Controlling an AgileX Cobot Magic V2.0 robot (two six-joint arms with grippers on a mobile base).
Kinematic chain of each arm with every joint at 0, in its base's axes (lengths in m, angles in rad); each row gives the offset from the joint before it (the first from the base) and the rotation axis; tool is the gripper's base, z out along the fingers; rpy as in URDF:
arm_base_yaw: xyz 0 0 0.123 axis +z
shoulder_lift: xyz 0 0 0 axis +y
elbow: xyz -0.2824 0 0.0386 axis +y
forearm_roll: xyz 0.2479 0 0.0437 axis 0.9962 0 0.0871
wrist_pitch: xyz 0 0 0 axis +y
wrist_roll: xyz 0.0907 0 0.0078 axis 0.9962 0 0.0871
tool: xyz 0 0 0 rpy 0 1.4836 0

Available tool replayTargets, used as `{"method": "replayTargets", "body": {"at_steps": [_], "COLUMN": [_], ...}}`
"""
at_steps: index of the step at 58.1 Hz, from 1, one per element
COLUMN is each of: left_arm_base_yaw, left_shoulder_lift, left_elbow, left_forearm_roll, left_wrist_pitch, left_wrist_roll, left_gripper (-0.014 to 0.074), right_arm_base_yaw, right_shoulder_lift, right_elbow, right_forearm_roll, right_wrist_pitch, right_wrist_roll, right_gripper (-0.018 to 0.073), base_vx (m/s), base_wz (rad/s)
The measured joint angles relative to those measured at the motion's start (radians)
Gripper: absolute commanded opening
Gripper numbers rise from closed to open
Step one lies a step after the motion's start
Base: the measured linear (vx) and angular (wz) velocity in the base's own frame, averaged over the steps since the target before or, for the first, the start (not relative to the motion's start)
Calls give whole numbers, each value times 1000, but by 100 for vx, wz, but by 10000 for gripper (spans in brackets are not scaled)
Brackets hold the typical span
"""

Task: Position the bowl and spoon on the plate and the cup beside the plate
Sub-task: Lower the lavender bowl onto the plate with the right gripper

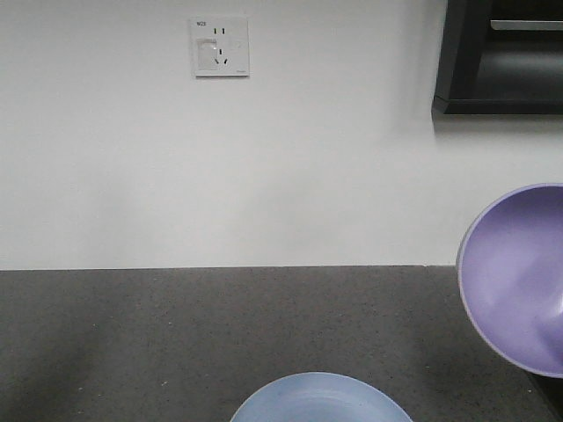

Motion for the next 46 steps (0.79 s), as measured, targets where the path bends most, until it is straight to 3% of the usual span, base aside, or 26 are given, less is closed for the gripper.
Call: {"method": "replayTargets", "body": {"at_steps": [12,21,27,31,46], "left_arm_base_yaw": [0,0,0,0,0], "left_shoulder_lift": [0,0,0,0,0], "left_elbow": [0,0,0,0,0], "left_forearm_roll": [0,0,0,0,0], "left_wrist_pitch": [0,0,0,0,0], "left_wrist_roll": [0,0,0,0,0], "left_gripper": [-6,-6,-6,-6,-6], "right_arm_base_yaw": [0,19,102,174,373], "right_shoulder_lift": [9,65,134,187,454], "right_elbow": [0,0,0,0,0], "right_forearm_roll": [41,160,257,295,292], "right_wrist_pitch": [2,17,20,16,-17], "right_wrist_roll": [3,-98,-242,-283,-196], "right_gripper": [-9,-9,-9,-9,-9], "base_vx": [0,0,0,0,0], "base_wz": [0,0,0,0,0]}}
